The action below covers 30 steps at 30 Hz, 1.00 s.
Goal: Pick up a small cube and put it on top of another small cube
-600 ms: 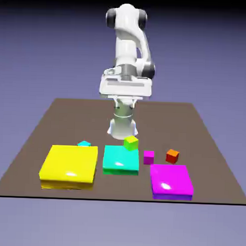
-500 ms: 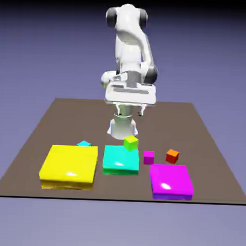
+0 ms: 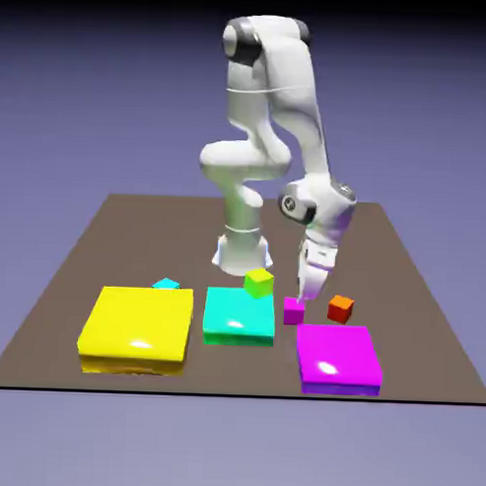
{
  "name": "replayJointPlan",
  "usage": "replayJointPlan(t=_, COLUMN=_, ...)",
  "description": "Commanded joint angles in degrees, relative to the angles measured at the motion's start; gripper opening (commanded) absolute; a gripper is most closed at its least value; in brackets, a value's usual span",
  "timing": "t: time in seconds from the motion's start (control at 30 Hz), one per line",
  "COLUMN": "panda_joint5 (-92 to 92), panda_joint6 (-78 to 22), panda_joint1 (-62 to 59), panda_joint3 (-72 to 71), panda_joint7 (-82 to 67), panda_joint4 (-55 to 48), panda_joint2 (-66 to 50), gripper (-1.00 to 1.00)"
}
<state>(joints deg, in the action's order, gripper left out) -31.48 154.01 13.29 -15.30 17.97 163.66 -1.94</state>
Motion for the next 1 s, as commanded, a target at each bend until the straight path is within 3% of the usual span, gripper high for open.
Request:
replayJointPlan(t=0.0, panda_joint5=-2.5, panda_joint6=0.9, panda_joint1=0.8, panda_joint3=1.2, panda_joint7=1.9, panda_joint4=-0.4, panda_joint2=-1.6, gripper=0.00)
replayJointPlan(t=0.23, panda_joint5=-18.5, panda_joint6=6.7, panda_joint1=4.0, panda_joint3=9.2, panda_joint7=13.7, panda_joint4=-2.9, panda_joint2=-11.7, gripper=0.00)
replayJointPlan(t=0.27, panda_joint5=-18.5, panda_joint6=6.7, panda_joint1=4.0, panda_joint3=9.3, panda_joint7=13.7, panda_joint4=-2.9, panda_joint2=-11.7, gripper=-1.00)
replayJointPlan(t=0.67, panda_joint5=7.5, panda_joint6=-2.7, panda_joint1=-1.2, panda_joint3=-3.7, panda_joint7=-5.5, panda_joint4=1.2, panda_joint2=4.7, gripper=-1.00)
replayJointPlan(t=0.97, panda_joint5=23.3, panda_joint6=-20.0, panda_joint1=-4.3, panda_joint3=4.9, panda_joint7=10.4, panda_joint4=-0.1, panda_joint2=20.7, gripper=-1.00)
